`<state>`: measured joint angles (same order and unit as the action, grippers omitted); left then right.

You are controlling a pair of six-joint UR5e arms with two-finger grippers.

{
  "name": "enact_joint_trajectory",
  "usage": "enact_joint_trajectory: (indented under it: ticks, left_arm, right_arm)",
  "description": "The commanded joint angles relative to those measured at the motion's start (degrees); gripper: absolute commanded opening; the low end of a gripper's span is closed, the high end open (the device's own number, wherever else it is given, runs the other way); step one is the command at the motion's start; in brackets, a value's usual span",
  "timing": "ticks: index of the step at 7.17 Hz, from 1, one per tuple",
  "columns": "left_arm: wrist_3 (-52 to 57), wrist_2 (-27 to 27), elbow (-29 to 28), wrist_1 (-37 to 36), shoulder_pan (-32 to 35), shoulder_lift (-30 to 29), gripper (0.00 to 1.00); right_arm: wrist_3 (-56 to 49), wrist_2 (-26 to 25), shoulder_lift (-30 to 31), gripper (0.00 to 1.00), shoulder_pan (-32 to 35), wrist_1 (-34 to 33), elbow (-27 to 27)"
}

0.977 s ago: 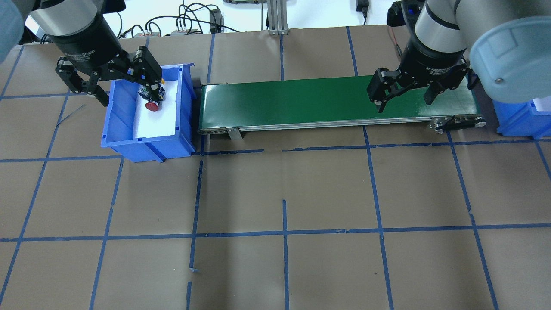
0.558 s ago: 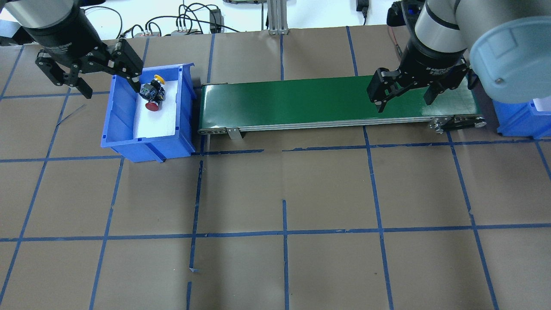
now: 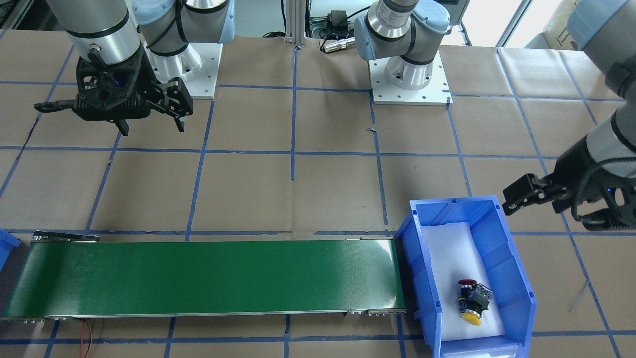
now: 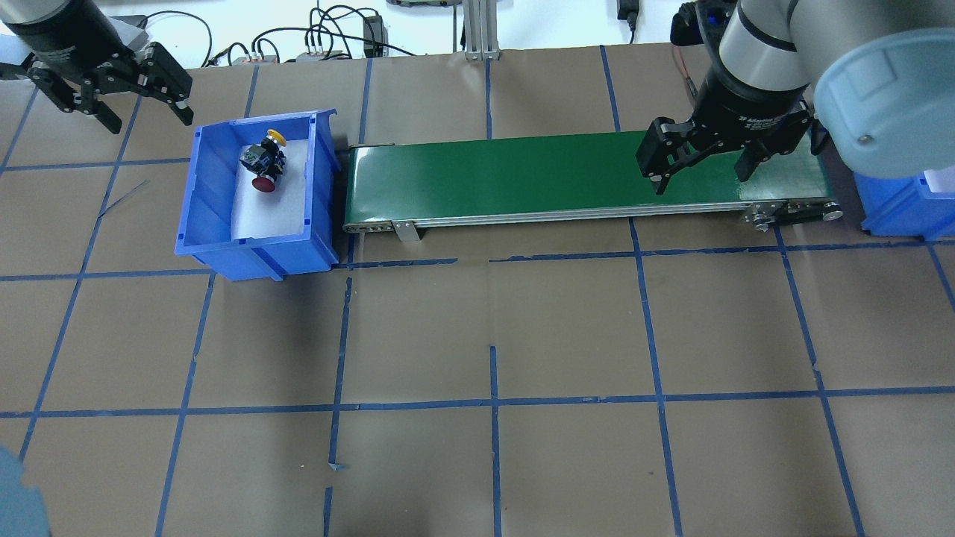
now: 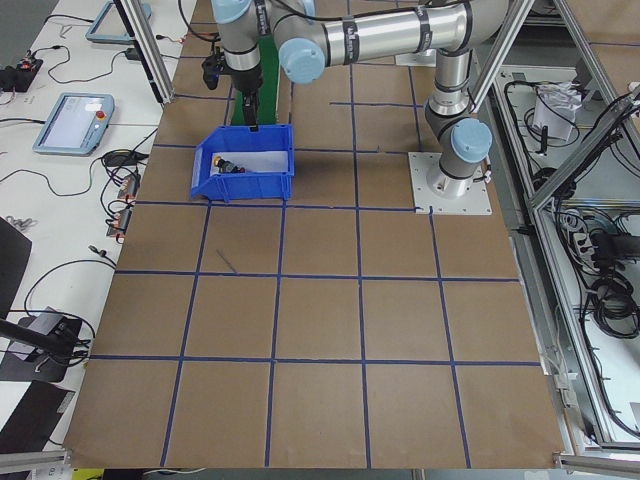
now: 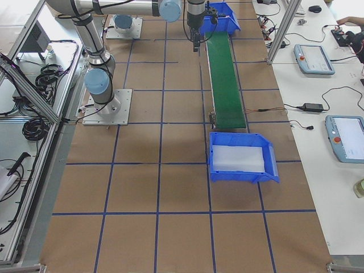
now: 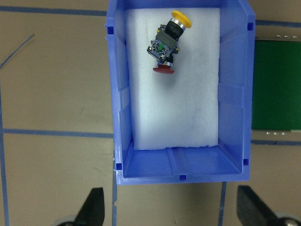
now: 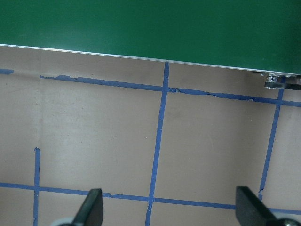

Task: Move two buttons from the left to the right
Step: 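Lower the left gripper into the bin over the yellow push-button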

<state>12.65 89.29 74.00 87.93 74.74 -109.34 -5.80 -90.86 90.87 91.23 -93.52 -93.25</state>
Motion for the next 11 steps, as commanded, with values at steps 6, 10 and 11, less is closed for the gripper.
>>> enact_joint_trajectory:
  ticks: [6, 10, 11]
  left_arm:
    - [8.39, 0.53, -1.40, -14.70, 3.04, -13.35, 1.00]
    - [11.78, 0.53, -1.05, -16.74, 3.75, -15.73, 1.00]
    - [12.74, 0.27, -1.05, -16.83, 3.75, -15.82, 1.00]
  right_arm:
    - [0.09, -0.02, 0.01, 1.00, 0.00, 0.00, 0.00]
    - [0.35, 0.07, 0.01, 1.00, 0.00, 0.00, 0.00]
    - [0.35, 0.07, 0.01, 1.00, 0.00, 0.00, 0.00]
